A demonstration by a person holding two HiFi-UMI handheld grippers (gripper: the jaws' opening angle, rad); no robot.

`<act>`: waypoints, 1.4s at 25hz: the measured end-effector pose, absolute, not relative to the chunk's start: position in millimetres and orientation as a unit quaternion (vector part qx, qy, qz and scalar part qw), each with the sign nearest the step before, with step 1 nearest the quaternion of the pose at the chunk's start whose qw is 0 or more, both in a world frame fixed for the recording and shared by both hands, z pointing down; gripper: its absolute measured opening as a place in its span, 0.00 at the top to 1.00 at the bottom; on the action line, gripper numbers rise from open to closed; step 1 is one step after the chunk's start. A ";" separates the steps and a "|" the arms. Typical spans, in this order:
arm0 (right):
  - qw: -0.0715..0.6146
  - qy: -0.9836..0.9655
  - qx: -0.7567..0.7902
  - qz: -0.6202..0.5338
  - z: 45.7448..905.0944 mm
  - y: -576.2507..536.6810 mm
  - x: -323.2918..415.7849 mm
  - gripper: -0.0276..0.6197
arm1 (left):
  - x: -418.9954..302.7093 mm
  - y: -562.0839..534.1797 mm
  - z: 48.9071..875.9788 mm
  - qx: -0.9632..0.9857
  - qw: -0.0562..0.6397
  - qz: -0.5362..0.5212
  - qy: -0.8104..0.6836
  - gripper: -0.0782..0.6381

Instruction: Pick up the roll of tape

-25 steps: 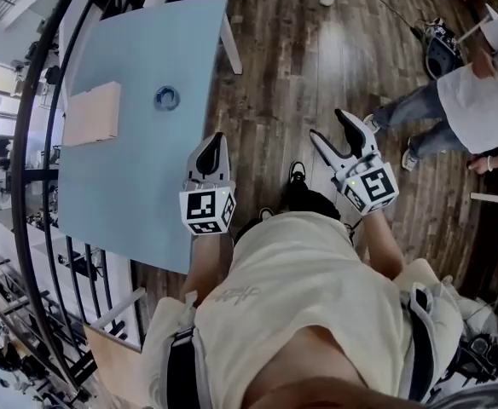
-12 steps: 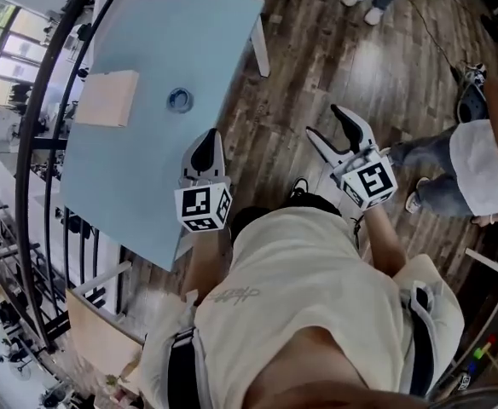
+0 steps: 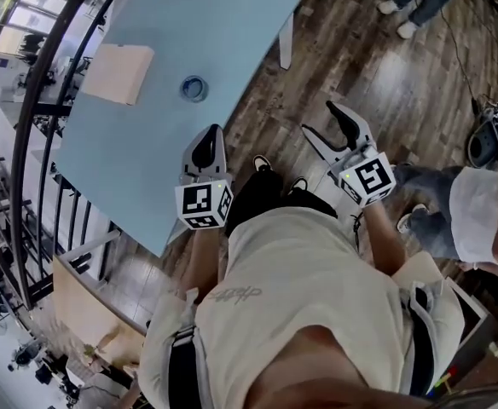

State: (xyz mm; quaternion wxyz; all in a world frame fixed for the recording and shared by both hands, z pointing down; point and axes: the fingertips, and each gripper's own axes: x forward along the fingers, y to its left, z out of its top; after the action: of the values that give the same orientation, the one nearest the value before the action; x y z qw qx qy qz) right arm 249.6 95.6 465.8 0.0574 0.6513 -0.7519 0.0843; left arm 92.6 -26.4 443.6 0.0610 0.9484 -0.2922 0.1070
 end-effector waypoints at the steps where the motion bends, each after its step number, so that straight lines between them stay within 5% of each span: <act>1: 0.058 -0.756 0.646 0.084 467.8 89.1 249.0 0.52 | 92.2 -31.3 446.6 0.947 0.061 0.107 -0.296 0.86; 19: 0.104 -0.802 0.587 0.048 445.3 -75.5 211.6 0.52 | 41.7 -177.4 432.7 0.922 0.054 0.059 -0.378 0.86; 35: 0.110 -0.877 0.465 0.042 439.4 -153.9 205.7 0.52 | 29.9 -201.1 423.5 0.868 0.073 0.070 -0.486 0.86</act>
State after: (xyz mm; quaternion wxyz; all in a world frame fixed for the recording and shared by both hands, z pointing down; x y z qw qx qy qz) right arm 205.7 -153.9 439.4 0.1098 0.4654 -0.8773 0.0415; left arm 29.9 -201.1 423.5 0.0731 0.8680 -0.4860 0.0702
